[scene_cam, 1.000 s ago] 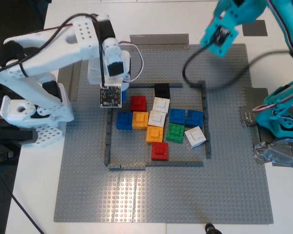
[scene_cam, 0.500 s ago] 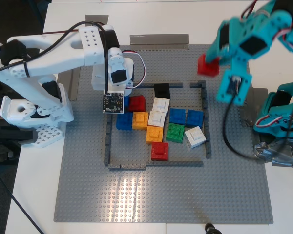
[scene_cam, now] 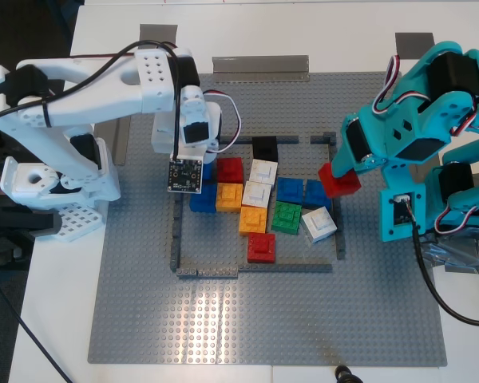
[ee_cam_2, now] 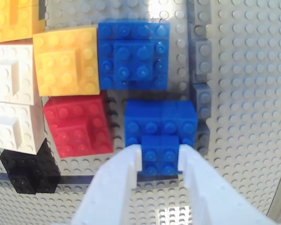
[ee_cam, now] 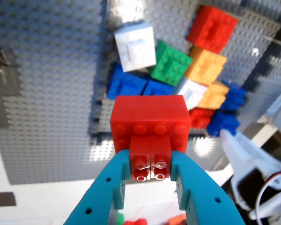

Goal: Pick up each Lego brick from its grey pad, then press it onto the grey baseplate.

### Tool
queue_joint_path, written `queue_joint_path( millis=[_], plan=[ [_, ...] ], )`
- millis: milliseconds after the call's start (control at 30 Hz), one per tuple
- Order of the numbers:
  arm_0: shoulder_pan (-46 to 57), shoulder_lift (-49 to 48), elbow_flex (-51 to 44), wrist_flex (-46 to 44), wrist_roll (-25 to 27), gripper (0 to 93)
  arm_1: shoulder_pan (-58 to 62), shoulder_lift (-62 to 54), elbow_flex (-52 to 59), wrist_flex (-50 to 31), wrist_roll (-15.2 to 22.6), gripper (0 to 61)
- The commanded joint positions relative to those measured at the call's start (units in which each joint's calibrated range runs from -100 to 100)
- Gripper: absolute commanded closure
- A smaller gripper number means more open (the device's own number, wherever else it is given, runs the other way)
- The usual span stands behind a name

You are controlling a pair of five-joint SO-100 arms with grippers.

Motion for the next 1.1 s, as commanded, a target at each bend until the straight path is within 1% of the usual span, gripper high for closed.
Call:
queue_joint_path(
  millis=[0, 133, 267, 333, 367, 500, 767, 1067],
  plan=[
    [-5.21, 1.55, -0.58, 0.52, -1.56, 92.7, -0.07, -1.34, -5.58, 0.92, 0.2, 61.2],
    [-10.58, 6.62, -1.21, -0.21, -4.89, 92.7, 0.0, -1.25, -5.49, 0.43, 0.35, 61.2],
    [-17.04, 11.68, -1.21, -5.66, -9.48, 92.7, 0.58, -0.82, -4.23, -0.63, 0.79, 61.2],
    [-18.49, 13.4, -1.21, -7.29, -11.48, 92.7, 1.16, -0.65, -3.23, -1.52, 0.98, 61.2],
    [-19.14, 14.86, -1.21, -8.43, -13.33, 92.7, 1.6, -0.39, -2.33, -2.5, 1.23, 61.2],
    [-18.85, 18.29, -1.21, -8.92, -16.36, 92.7, 2.47, -0.31, 0.11, -5.1, 1.81, 61.3],
    [-16.46, 24.3, -1.21, -9.16, -18.41, 92.7, 3.63, -0.39, 2.09, -8.19, 2.5, 61.3],
    [-13.05, 28.25, -4.19, -11.85, -18.27, 92.7, 3.41, -0.31, 2.54, -9.41, 3.91, 61.0]
  ],
)
